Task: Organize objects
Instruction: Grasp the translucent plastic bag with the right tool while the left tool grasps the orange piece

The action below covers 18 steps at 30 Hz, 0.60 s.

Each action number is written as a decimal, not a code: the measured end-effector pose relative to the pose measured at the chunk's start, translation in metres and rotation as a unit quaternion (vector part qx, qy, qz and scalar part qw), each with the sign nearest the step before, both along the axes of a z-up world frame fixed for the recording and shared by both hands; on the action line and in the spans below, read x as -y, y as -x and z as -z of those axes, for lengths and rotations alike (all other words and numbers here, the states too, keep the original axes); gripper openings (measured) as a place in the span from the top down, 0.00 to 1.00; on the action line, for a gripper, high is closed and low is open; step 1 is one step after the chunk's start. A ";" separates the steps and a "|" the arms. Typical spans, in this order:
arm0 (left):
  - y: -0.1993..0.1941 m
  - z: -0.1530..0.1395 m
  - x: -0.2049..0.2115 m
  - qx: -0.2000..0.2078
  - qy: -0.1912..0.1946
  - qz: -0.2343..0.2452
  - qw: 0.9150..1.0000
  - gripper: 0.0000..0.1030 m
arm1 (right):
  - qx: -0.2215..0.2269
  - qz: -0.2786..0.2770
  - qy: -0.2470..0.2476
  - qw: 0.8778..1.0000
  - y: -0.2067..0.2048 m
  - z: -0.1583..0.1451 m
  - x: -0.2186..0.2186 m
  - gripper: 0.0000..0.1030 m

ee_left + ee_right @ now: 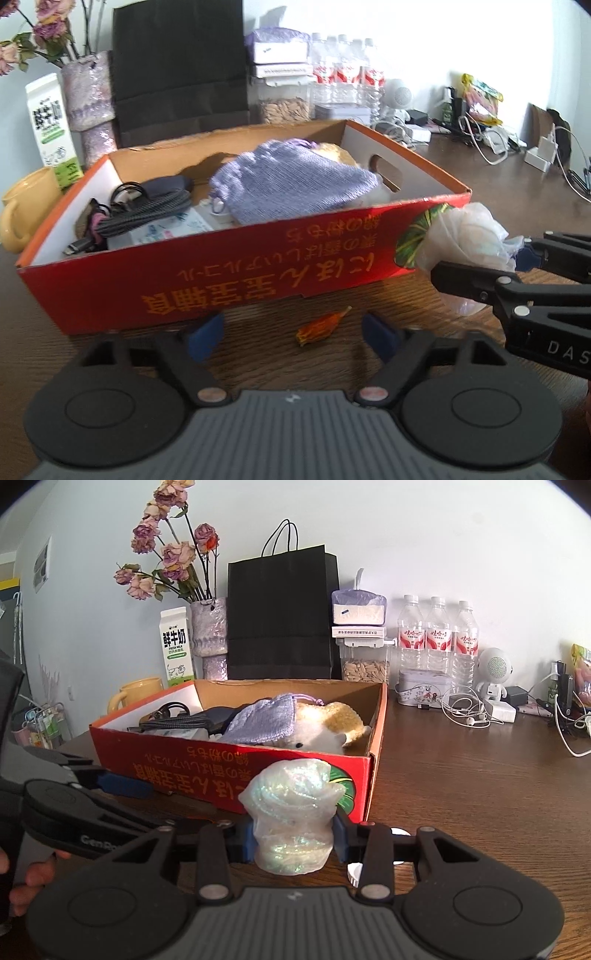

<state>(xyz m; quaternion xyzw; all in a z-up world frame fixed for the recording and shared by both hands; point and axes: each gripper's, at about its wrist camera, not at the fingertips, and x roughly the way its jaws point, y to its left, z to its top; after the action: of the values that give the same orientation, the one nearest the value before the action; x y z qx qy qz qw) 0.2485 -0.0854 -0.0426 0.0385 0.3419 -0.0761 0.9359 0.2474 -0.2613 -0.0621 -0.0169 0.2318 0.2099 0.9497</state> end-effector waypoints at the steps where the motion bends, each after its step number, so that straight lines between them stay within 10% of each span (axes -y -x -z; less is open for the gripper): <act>1: -0.001 0.002 0.001 -0.004 0.001 0.007 1.000 0.37 | 0.001 0.000 -0.001 1.000 0.000 0.000 0.000 0.63; 6: 0.003 0.004 0.006 0.010 -0.001 0.034 0.999 0.82 | 0.003 0.004 -0.005 1.000 0.000 0.000 0.001 0.63; 18: 0.008 -0.003 -0.016 0.028 0.044 0.039 0.998 0.86 | -0.002 0.012 0.010 1.000 -0.003 0.002 -0.004 0.63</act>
<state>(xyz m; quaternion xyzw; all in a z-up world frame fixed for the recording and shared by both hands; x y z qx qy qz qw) 0.2405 -0.0690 -0.0395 0.0122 0.3101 -0.1264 0.9422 0.2500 -0.2570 -0.0636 -0.0236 0.2360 0.1961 0.9515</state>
